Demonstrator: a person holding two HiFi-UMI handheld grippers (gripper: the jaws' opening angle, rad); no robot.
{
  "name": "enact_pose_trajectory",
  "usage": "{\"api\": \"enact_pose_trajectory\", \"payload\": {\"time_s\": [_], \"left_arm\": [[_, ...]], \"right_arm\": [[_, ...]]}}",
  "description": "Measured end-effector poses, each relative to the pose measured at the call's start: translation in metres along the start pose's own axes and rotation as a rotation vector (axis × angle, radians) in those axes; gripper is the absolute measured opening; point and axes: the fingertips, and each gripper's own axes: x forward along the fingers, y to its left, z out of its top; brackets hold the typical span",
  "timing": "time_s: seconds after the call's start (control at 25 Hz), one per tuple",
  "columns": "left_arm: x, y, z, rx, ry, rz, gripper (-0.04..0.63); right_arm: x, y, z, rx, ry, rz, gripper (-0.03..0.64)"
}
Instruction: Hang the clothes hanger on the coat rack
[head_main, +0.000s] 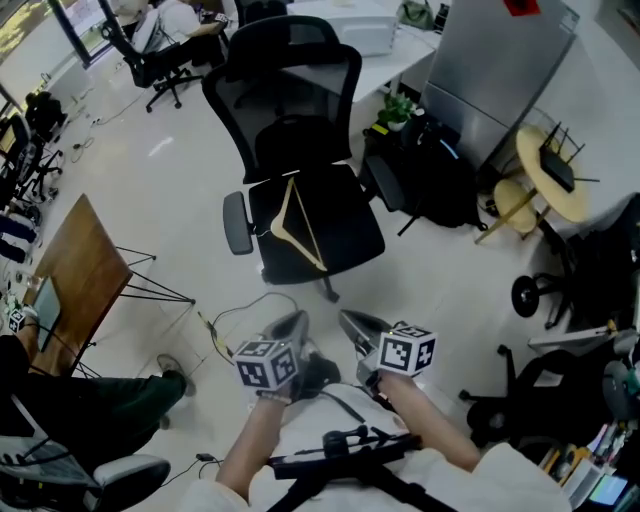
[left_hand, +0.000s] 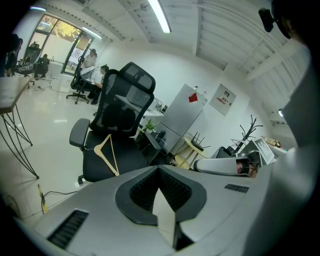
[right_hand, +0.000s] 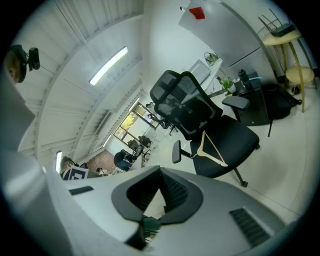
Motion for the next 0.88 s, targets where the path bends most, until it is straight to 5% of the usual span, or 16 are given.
{"api": "enact_pose_trajectory", "payload": {"time_s": [0.56, 0.88], "left_arm": [[0.04, 0.071, 0.045, -0.033, 0.013, 0.016, -0.002], [0.079, 0.11, 0.05, -0.062, 0.028, 0.046, -0.002]], "right_arm": [[0.091, -0.031, 0.056, -0.117, 0.016, -0.096, 0.053], [0.152, -0.085, 0.062, -0.231, 0.131, -0.18, 0.106]]}}
